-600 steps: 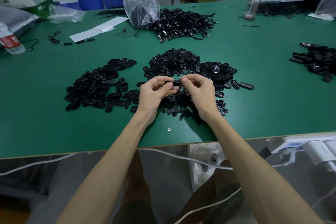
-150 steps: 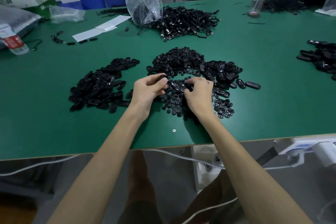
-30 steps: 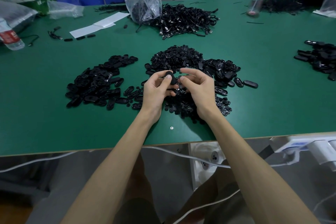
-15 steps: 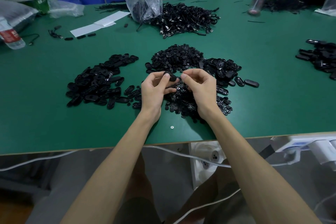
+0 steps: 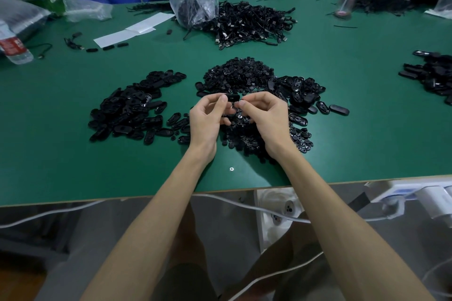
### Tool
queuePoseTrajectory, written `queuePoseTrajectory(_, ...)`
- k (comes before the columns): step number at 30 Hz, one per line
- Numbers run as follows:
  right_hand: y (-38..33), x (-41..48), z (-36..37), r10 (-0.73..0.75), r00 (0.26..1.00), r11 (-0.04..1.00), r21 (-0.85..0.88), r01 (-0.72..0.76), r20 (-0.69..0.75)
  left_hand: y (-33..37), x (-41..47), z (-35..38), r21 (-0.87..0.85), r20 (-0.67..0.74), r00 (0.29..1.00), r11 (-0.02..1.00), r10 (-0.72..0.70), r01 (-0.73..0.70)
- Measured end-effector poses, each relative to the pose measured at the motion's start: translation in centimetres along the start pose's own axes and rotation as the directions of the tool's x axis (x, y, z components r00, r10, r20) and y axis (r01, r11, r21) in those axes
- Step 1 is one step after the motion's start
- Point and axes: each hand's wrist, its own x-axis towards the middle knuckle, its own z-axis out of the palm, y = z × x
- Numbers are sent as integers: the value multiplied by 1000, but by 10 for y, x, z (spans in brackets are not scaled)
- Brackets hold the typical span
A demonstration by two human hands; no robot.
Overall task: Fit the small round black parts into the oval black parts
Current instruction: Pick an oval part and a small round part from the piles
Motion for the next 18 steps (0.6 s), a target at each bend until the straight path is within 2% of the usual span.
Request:
queuePoseTrajectory(12, 0, 0, 1, -38, 999, 997, -75, 35, -34, -4, -1, 3, 147, 65, 997, 988, 28, -37)
queuePoseTrajectory(18, 2, 0, 5, -62, 997, 983, -177, 52, -51, -5, -1, 3, 193, 91, 994, 978, 56, -72)
